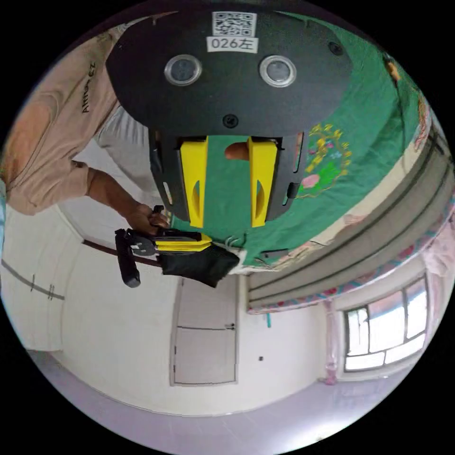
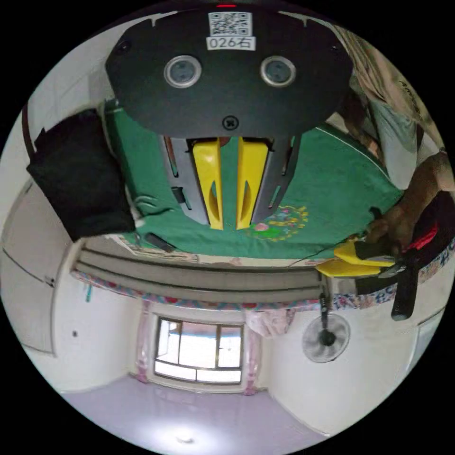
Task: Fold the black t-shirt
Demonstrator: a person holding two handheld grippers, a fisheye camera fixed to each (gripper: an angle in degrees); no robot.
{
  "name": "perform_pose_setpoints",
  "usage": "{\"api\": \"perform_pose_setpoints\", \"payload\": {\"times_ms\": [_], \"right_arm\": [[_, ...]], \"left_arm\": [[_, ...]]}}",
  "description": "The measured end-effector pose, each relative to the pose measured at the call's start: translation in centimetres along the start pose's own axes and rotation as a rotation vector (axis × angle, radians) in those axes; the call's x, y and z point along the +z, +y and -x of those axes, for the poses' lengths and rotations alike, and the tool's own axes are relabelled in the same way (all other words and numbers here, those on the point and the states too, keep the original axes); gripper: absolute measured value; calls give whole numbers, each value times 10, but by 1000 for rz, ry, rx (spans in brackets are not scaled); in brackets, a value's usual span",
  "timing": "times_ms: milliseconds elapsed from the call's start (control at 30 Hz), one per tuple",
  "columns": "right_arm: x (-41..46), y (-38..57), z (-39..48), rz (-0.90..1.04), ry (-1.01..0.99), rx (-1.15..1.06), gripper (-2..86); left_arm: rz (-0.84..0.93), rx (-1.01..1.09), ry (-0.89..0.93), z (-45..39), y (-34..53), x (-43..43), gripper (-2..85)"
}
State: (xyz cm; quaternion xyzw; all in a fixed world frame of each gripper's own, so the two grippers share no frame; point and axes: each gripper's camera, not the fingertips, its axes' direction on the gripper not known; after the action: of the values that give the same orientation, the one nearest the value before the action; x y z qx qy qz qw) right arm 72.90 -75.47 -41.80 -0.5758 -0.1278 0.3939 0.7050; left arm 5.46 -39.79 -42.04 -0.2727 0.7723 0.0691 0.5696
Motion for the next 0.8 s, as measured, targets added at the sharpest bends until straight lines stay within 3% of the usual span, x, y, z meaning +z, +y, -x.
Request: {"api": "perform_pose_setpoints", "payload": {"times_ms": [167,333,600,800], "right_arm": [[-50,71,-198,-5,293,354,33],[-87,105,-322,-76,470,548,49],[-76,98,-438,-12,566,527,95],[-62,89,-471,24,735,459,90]], "left_arm": [[52,-60,230,41,-70,150,130],[87,-227,399,91,-125,296,161],[204,-402,416,152,-167,446,219],[235,-468,394,184,-188,479,104]]}}
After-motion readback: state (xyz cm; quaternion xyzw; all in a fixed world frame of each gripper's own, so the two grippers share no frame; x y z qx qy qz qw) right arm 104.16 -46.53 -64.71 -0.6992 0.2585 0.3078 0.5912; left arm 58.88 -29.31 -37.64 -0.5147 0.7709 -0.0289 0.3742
